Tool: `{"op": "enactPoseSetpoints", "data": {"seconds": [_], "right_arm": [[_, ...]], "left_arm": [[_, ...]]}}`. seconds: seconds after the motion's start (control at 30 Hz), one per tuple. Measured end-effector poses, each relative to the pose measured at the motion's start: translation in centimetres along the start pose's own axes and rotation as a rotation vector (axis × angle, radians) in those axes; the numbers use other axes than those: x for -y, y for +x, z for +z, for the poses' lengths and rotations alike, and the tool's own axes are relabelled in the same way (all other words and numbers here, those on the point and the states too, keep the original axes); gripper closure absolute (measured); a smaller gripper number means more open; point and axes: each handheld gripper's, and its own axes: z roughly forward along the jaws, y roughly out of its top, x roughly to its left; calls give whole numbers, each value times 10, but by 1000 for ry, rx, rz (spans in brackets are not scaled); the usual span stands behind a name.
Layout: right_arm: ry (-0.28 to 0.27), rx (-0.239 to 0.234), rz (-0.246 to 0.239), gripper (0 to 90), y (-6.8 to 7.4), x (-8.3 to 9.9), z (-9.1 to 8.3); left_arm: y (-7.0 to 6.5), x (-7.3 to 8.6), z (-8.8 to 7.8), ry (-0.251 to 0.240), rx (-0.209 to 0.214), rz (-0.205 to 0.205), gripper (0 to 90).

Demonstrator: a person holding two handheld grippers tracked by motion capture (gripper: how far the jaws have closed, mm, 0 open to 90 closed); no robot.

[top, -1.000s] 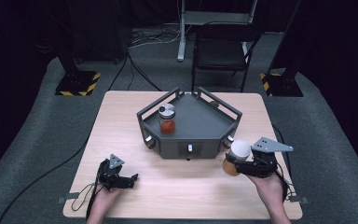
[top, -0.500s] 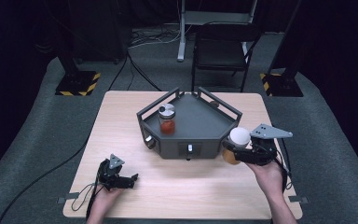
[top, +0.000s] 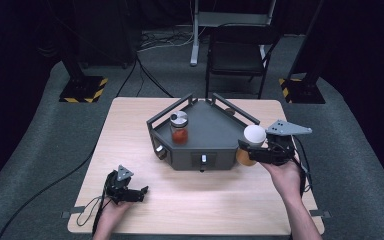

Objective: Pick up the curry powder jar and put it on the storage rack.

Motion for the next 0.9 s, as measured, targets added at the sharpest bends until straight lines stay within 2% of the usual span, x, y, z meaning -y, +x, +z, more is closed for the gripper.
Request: {"op": "enactPoseSetpoints", "data": {"seconds": [0.53, 0.9], "right_arm": [[-6, 17, -4, 330, -5, -26, 19], [1, 30, -6, 330, -8, -43, 42]], "left_arm": [[0, 0, 0, -2, 3, 2, 2], [0, 0, 0, -1, 2, 3, 2]]}}
